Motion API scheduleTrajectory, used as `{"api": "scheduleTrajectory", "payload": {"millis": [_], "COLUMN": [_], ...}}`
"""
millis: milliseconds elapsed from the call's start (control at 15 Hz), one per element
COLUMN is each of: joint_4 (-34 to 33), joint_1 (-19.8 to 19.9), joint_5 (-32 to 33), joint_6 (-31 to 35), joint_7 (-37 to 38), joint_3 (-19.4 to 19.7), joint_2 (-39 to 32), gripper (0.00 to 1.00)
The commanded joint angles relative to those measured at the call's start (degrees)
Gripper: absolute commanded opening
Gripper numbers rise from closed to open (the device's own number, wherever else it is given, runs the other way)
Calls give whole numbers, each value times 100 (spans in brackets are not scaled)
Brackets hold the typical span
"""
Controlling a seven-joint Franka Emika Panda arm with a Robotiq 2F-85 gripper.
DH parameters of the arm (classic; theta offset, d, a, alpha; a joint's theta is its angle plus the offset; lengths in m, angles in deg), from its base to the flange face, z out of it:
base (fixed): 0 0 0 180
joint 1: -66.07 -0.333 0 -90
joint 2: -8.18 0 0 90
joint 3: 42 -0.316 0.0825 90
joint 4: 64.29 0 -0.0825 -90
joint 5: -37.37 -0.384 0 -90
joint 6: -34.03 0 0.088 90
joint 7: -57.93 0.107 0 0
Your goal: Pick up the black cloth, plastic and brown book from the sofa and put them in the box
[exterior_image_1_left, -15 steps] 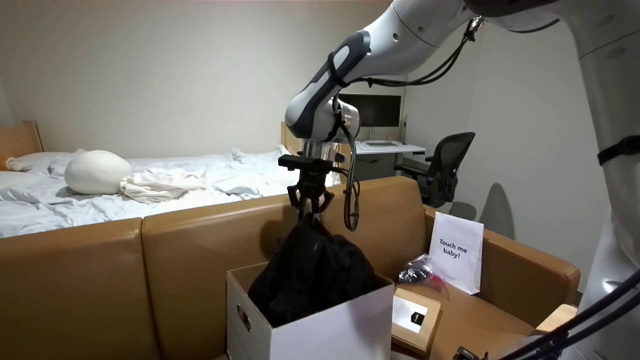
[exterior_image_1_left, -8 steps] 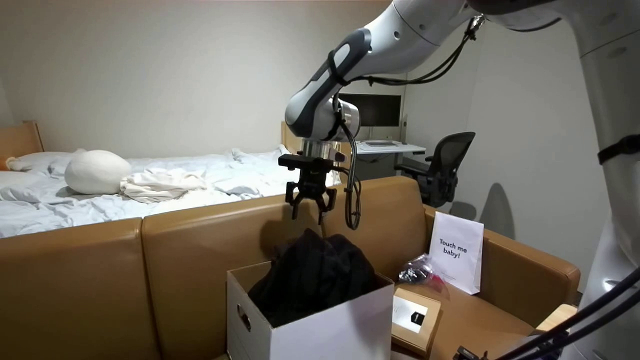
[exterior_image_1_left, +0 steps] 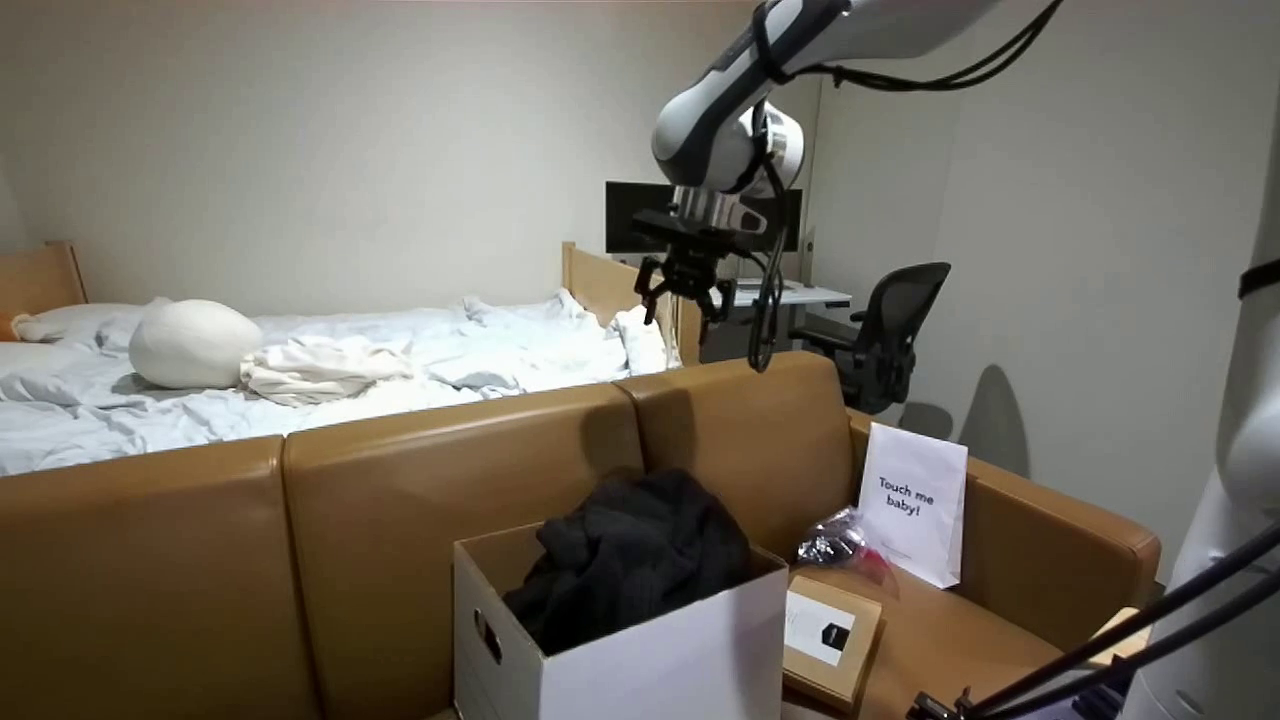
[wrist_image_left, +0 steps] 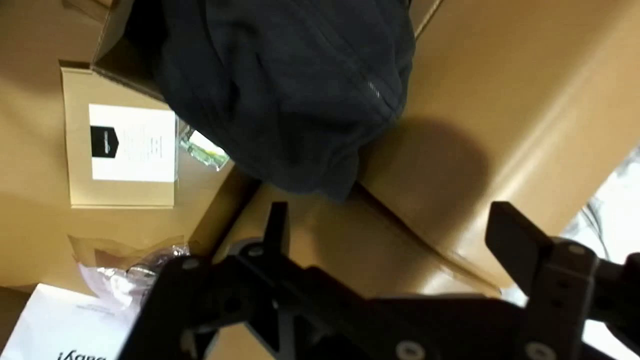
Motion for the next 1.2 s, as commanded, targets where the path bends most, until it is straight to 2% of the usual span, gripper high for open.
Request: {"api": "scheduleTrajectory", "payload": {"millis": [0, 67, 200, 467, 600, 733, 800, 933, 1133], "joint_4": [423, 500, 608, 384, 266, 202, 398, 288, 168], "joint_1": [585, 777, 1125, 1679, 1729, 1473, 1664, 1575, 1515], "joint_5": [144, 85, 355, 400, 655, 1028, 703, 873, 873], "joint_6": [525, 723, 1315, 2394, 3117, 3615, 3265, 3545, 3555], "joint_7": [-158, -236, 32, 291, 670, 1496, 784, 1210, 1272], "joint_3": [118, 205, 438, 891, 1150, 1569, 1318, 1469, 1497], "joint_2": [586, 623, 577, -147, -652, -982, -632, -955, -1042], "gripper": [100, 100, 100, 100, 100, 100, 100, 100, 100]}}
